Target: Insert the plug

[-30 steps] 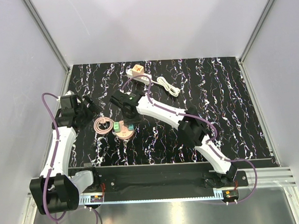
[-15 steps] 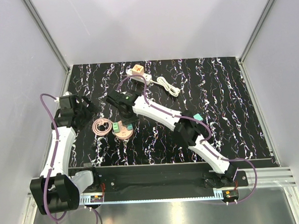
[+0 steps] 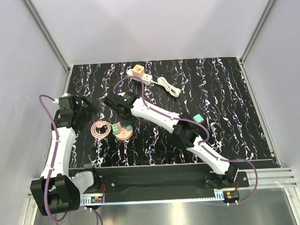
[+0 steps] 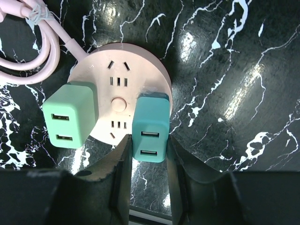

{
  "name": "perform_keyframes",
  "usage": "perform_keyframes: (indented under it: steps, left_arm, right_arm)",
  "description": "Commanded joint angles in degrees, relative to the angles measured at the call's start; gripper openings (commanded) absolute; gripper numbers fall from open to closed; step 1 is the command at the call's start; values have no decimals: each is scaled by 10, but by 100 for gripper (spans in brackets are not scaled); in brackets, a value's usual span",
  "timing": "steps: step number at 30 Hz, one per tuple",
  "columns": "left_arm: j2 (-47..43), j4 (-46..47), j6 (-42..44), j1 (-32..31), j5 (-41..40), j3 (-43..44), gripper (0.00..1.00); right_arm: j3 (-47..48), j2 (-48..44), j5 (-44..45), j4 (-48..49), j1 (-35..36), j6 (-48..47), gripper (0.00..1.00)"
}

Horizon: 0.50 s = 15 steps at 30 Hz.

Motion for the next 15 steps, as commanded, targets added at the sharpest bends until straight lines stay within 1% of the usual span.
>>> perform_keyframes:
  steps: [1, 9, 15]
  left_arm:
    - [-12, 10, -2, 4, -17, -6, 99]
    - [-14, 10, 0, 4, -29, -6, 99]
    - [-12, 14, 14, 5, -26, -2, 99]
  right_arm:
    - [-31, 114, -29, -3, 12, -25, 0]
    - [-26, 141, -64, 19, 10, -77, 0]
    - [-42, 142, -75, 33, 1, -84, 0]
